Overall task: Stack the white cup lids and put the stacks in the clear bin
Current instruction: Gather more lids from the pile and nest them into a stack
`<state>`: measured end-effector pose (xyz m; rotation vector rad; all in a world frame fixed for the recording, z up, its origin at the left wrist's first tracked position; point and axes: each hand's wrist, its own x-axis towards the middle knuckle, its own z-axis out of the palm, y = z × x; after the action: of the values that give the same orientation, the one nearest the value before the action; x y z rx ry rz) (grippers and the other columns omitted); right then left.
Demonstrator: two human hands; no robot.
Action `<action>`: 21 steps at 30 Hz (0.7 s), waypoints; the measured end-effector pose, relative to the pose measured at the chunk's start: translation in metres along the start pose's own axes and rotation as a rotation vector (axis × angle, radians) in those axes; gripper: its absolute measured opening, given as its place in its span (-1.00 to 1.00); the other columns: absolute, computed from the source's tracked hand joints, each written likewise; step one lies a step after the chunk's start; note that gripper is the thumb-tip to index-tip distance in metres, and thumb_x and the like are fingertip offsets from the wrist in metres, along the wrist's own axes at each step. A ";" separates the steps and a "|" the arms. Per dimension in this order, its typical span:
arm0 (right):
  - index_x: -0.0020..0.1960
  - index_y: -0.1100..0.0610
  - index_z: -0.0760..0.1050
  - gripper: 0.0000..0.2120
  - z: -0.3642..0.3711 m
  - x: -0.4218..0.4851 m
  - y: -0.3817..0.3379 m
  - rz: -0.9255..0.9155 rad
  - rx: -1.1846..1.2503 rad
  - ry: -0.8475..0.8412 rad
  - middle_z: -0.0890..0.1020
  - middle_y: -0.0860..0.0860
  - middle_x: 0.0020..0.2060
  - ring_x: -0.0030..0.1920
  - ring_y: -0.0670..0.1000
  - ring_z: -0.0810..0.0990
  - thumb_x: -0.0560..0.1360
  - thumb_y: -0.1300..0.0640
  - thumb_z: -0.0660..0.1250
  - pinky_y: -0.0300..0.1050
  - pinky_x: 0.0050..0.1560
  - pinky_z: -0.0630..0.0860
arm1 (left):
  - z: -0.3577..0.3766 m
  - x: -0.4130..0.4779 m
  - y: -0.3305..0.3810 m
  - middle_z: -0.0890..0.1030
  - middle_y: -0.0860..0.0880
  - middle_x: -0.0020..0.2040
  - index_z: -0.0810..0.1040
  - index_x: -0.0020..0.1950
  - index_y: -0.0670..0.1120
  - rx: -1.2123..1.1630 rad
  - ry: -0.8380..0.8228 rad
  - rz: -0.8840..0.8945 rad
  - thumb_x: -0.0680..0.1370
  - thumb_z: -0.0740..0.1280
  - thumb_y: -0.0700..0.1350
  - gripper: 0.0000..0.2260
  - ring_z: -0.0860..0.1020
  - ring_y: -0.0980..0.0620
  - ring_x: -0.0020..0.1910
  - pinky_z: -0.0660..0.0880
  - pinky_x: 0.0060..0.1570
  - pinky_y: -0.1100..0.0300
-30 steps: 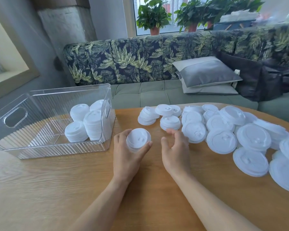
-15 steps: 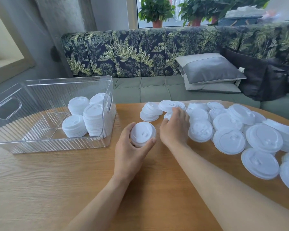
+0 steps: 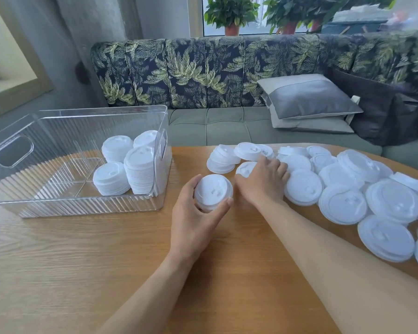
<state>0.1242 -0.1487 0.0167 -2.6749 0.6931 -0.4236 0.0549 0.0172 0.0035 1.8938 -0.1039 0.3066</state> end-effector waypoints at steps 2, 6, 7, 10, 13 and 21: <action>0.30 0.13 0.45 -0.41 0.000 -0.006 0.002 -0.028 0.077 0.019 0.46 0.17 0.25 0.31 0.24 0.34 0.41 -0.18 0.42 0.09 0.35 0.25 | 0.000 0.000 0.000 0.56 0.16 0.37 0.44 0.51 0.01 0.000 0.007 0.000 0.40 0.63 0.15 -0.25 0.53 0.18 0.34 0.51 0.36 0.01; 0.38 0.08 0.47 -0.33 -0.004 -0.020 0.008 -0.102 0.348 0.056 0.40 0.10 0.26 0.30 0.19 0.33 0.37 -0.17 0.51 0.03 0.39 0.28 | 0.001 0.000 -0.001 0.52 0.13 0.39 0.39 0.53 -0.02 -0.026 0.064 -0.008 0.40 0.63 0.13 -0.21 0.52 0.16 0.35 0.49 0.37 -0.02; 0.39 0.07 0.46 -0.31 -0.006 -0.025 0.011 -0.119 0.432 0.062 0.38 0.07 0.26 0.30 0.15 0.33 0.36 -0.17 0.55 -0.01 0.38 0.30 | 0.000 -0.001 0.000 0.51 0.13 0.40 0.38 0.54 -0.03 -0.038 0.086 -0.013 0.40 0.63 0.13 -0.20 0.50 0.17 0.35 0.48 0.38 -0.01; 0.30 0.05 0.39 -0.32 -0.015 -0.044 0.021 -0.166 0.654 0.080 0.40 -0.01 0.20 0.24 0.02 0.39 0.34 -0.13 0.63 -0.12 0.25 0.38 | -0.002 -0.004 0.001 0.50 0.08 0.42 0.36 0.55 -0.04 -0.089 0.145 -0.021 0.39 0.64 0.13 -0.17 0.47 0.15 0.38 0.45 0.42 -0.02; 0.20 -0.03 0.30 -0.32 -0.023 -0.066 0.033 -0.070 0.841 0.042 0.45 -0.19 0.08 0.10 -0.12 0.45 0.31 -0.13 0.66 -0.13 0.12 0.42 | -0.007 -0.009 0.001 0.49 0.05 0.39 0.40 0.53 -0.07 -0.062 0.190 -0.012 0.38 0.63 0.18 -0.17 0.44 0.23 0.37 0.38 0.46 0.12; 0.04 0.00 0.60 -0.81 -0.044 -0.115 0.061 0.380 1.279 -0.148 0.70 -0.02 -0.04 -0.03 -0.04 0.64 0.53 -0.06 0.51 -0.11 -0.09 0.54 | -0.011 -0.051 0.012 0.63 0.22 0.19 0.52 0.35 0.08 -0.116 0.049 0.009 0.33 0.60 0.24 -0.34 0.59 0.20 0.23 0.50 0.24 0.22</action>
<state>-0.0131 -0.1513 0.0091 -1.3253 0.5642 -0.3662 0.0012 0.0195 0.0048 1.7704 -0.0958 0.3456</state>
